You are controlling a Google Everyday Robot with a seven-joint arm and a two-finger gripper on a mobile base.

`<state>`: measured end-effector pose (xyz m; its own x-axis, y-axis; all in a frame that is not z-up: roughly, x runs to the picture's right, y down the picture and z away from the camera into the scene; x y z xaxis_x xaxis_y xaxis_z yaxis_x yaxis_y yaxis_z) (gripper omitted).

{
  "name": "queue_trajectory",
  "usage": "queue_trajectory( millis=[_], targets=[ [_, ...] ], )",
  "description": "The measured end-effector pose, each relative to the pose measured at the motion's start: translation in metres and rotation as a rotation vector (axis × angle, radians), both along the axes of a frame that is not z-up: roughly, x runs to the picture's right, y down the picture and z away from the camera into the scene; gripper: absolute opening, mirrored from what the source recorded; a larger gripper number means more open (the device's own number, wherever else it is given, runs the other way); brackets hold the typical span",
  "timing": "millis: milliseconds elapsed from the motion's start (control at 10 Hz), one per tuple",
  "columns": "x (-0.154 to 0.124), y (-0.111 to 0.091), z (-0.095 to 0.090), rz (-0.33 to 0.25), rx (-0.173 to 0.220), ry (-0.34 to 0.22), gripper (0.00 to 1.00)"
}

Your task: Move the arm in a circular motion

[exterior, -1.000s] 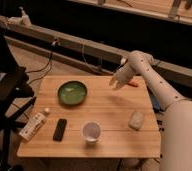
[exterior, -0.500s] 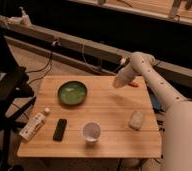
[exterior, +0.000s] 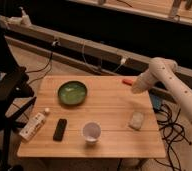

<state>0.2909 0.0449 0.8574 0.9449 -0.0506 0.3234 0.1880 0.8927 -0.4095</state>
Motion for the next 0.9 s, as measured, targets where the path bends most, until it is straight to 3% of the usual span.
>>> queue_trajectory(
  millis=[200, 500, 900],
  targets=[
    [0.001, 0.014, -0.014, -0.013, -0.039, -0.013, 0.00],
    [-0.029, 0.030, -0.031, -0.085, -0.090, -0.098, 0.00],
    [-0.126, 0.030, -0.039, -0.256, -0.133, -0.299, 0.00]
  ],
)
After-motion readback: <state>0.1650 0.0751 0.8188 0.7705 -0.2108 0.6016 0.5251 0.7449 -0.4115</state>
